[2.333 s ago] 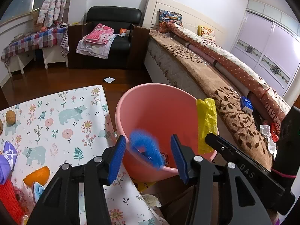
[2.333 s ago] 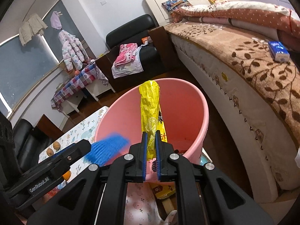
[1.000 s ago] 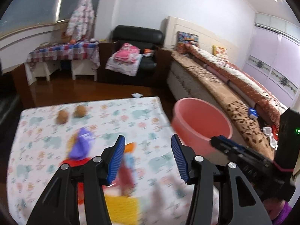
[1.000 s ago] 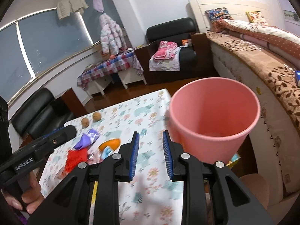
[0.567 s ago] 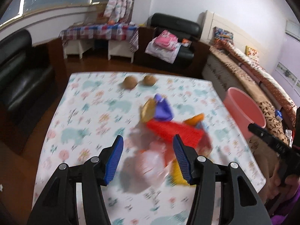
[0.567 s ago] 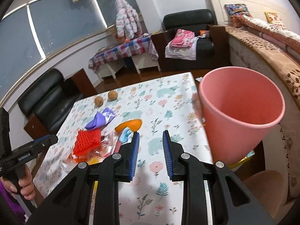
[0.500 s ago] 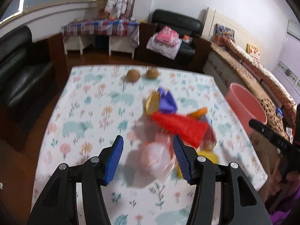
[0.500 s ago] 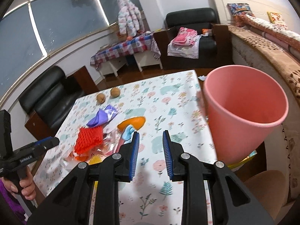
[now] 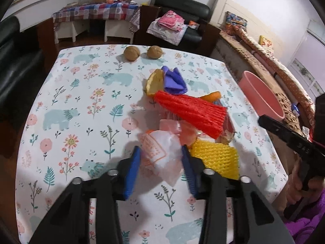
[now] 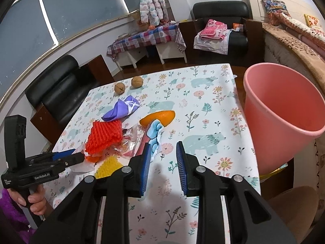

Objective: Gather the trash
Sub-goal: 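Grasp the white plastic bag with the left tool while the right tool grasps the pink-blue cloth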

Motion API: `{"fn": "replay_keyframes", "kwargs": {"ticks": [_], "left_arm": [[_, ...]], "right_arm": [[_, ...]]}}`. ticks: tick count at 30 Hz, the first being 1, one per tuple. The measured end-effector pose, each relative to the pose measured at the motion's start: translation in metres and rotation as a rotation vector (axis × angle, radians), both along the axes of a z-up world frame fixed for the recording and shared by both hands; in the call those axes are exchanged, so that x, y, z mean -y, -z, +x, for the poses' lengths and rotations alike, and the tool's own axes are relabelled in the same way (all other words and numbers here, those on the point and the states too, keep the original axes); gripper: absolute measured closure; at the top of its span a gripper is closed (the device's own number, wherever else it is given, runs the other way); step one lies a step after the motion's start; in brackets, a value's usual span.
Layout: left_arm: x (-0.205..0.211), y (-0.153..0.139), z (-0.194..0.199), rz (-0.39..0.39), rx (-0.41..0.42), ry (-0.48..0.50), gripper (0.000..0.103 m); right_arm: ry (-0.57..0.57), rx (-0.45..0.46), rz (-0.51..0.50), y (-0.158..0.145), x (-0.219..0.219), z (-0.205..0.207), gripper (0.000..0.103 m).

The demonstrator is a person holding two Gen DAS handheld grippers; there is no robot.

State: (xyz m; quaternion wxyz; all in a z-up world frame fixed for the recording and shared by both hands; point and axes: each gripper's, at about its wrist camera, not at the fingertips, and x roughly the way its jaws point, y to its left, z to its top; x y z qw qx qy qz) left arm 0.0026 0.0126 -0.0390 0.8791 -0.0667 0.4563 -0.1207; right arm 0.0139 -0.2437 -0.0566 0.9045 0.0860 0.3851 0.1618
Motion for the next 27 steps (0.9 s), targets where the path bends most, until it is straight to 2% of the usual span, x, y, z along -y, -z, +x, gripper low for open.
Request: {"fn": "replay_keyframes", "kwargs": {"ticks": [3,8,12,24,25,26,27], "left_arm": [[0.0,-0.002,-0.002,0.044,0.028,-0.005,0.072],[-0.019,-0.007,0.002,0.087,0.071,-0.121,0.073],[-0.034,-0.007,0.006,0.065,0.068,-0.183,0.074],[-0.041,-0.007,0.007,0.046,0.072,-0.203,0.073],[-0.041,-0.007,0.007,0.044,0.072,-0.206,0.073],[-0.041,-0.008,0.007,0.043,0.072,-0.207,0.073],[-0.042,-0.009,0.007,0.044,0.073,-0.207,0.073]], "right_arm": [[-0.019,-0.016,0.01,0.003,-0.005,0.004,0.077],[-0.068,-0.058,0.01,0.011,-0.018,0.011,0.077],[-0.093,-0.083,0.0,0.015,-0.028,0.017,0.077],[-0.097,-0.128,-0.037,0.03,-0.04,0.03,0.077],[-0.099,-0.131,-0.035,0.031,-0.039,0.03,0.079],[-0.107,-0.132,-0.026,0.031,-0.038,0.03,0.088],[-0.107,-0.13,-0.023,0.03,-0.038,0.03,0.088]]}}
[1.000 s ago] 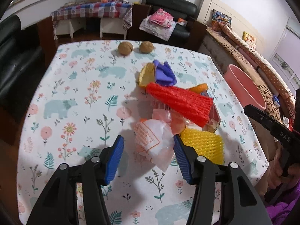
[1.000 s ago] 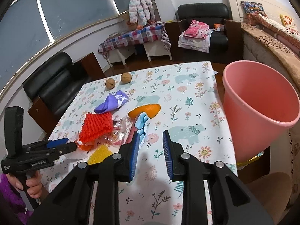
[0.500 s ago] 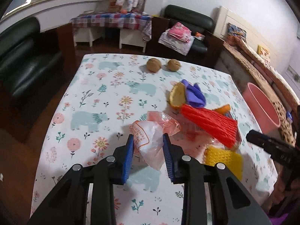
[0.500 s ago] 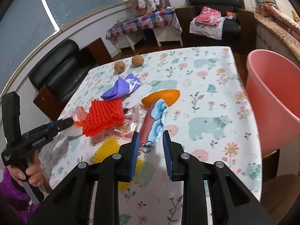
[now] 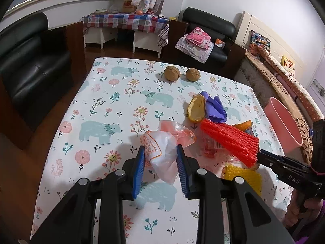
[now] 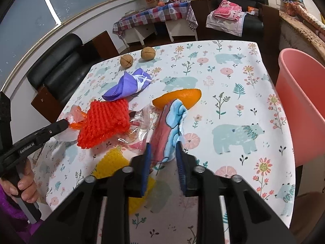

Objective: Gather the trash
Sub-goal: 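Grasp the white plastic bag with the left tool while the right tool grasps the pink-blue cloth, then carry the white bag and pink-blue cloth over the pink bucket with both tools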

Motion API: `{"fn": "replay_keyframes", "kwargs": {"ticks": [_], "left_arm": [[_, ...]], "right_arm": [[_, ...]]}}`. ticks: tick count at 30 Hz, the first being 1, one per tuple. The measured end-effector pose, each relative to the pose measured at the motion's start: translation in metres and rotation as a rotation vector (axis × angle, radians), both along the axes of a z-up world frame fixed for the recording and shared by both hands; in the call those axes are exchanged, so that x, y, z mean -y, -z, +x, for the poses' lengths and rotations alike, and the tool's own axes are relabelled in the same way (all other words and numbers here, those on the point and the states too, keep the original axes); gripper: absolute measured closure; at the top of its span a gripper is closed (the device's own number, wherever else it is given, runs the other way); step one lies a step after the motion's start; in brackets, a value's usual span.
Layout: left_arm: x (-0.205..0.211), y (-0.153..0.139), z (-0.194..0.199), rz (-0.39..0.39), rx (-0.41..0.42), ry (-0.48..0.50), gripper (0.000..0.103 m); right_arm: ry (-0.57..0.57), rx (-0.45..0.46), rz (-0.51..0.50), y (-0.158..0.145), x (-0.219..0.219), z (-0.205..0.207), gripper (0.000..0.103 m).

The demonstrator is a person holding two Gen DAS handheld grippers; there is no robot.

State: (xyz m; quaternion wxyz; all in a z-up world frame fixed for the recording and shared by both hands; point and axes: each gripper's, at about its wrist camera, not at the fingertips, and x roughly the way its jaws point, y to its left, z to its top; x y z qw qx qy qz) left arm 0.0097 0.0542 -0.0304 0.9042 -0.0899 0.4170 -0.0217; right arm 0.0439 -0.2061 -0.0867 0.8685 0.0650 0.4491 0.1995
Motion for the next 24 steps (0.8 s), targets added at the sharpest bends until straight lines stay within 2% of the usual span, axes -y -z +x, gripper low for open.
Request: {"fn": "replay_keyframes", "kwargs": {"ticks": [13,24], "left_arm": [[0.004,-0.019,-0.001,0.002,0.049,-0.008,0.073],[0.01,-0.032,-0.005,-0.008,0.083,-0.023,0.073]], "right_arm": [[0.084,0.066,0.025,-0.013,0.034,-0.01,0.091],[0.103,0.15,0.031,-0.027,0.044,-0.021,0.091]]}}
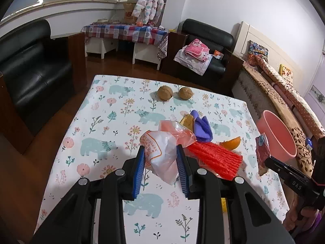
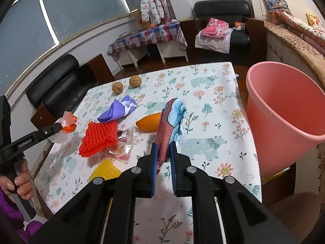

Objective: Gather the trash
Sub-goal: 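Carry the white bag and pink-blue cloth over the pink bucket with both tools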

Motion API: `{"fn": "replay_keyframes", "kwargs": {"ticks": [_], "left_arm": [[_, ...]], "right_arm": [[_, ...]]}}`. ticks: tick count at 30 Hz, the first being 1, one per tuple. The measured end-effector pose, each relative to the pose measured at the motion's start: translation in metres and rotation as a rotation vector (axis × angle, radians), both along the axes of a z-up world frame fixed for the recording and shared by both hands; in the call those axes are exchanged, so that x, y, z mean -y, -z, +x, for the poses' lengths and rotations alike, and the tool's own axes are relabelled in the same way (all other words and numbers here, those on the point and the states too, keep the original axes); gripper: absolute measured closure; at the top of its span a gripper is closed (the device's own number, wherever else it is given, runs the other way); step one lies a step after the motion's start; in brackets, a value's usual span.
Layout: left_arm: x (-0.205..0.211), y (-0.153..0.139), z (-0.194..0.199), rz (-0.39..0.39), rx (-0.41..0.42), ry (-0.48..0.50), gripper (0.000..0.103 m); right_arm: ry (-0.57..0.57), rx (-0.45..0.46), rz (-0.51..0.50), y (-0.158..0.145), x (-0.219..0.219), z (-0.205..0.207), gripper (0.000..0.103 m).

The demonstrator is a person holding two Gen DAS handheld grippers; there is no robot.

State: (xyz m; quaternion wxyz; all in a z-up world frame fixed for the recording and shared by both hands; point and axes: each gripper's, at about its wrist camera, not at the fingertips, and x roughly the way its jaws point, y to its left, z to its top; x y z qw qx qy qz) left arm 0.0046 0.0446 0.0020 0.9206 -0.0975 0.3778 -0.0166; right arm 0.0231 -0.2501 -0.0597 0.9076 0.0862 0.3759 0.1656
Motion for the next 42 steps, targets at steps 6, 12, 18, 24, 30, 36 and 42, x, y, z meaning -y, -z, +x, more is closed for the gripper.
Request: {"fn": "replay_keyframes", "kwargs": {"ticks": [6,12,18,24,30,36,42], "left_arm": [[0.005,-0.007,0.001,-0.015,0.021,-0.004,0.073],[0.019,-0.013,0.006,-0.026,0.035,0.015,0.073],[0.035,-0.019,0.013,-0.035,0.05,0.043,0.073],[0.059,-0.03,0.021,-0.037,0.083,0.09,0.073],[0.086,-0.039,0.028,-0.045,0.103,0.143,0.073],[0.114,-0.047,0.034,-0.048,0.122,0.201,0.073],[0.141,-0.051,0.043,-0.051,0.132,0.255,0.073]], "right_arm": [[0.014,0.044,0.003,-0.007,0.006,-0.004,0.091],[0.025,0.074,0.008,-0.011,0.014,-0.008,0.091],[0.045,0.104,0.024,-0.016,0.022,-0.011,0.091],[0.08,0.136,0.036,-0.022,0.036,-0.014,0.091],[0.134,0.167,0.045,-0.03,0.053,-0.016,0.091],[0.197,0.185,0.059,-0.035,0.078,-0.016,0.091],[0.26,0.198,0.063,-0.036,0.101,-0.016,0.091]]}}
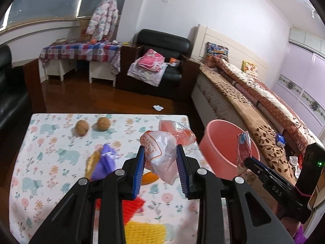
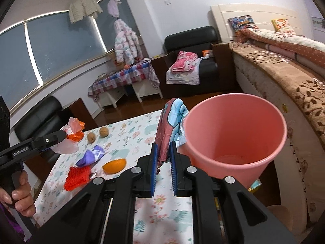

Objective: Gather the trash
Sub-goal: 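Carry the white bag and pink-blue cloth over the pink bucket with both tools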

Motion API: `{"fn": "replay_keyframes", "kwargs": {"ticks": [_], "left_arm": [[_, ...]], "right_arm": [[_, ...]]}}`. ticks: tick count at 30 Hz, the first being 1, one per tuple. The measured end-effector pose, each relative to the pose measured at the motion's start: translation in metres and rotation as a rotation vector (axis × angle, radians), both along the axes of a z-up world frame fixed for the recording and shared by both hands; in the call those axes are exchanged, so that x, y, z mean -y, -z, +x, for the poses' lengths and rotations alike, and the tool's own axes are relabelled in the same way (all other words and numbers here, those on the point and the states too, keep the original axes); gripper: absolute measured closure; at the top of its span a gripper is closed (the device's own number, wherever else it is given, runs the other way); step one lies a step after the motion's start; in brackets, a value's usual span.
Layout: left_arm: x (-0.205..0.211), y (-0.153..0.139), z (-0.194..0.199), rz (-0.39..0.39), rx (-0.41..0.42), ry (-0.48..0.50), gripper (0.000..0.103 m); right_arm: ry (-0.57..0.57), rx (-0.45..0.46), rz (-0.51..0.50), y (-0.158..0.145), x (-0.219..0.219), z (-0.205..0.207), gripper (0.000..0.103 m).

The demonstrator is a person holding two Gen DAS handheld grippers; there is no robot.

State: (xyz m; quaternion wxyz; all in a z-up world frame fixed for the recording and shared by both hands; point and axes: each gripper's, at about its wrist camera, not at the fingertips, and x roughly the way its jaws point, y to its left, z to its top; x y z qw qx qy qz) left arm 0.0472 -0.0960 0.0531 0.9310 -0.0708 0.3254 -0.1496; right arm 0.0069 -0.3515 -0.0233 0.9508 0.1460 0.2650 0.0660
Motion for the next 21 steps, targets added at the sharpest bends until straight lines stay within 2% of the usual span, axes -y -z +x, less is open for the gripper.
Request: {"fn": "replay_keyframes", "kwargs": {"ticks": [10,21], "left_arm": [[0.056,-0.004,0.015,-0.001,0.012,0.102,0.073],[0.126,0.007,0.033,0.025,-0.006,0.22,0.073]], "right_arm": [[0.079,0.012,0.02,0.001,0.037,0.003,0.091],[0.132,0.0,0.042,0.011,0.071,0.015,0.091]]}}
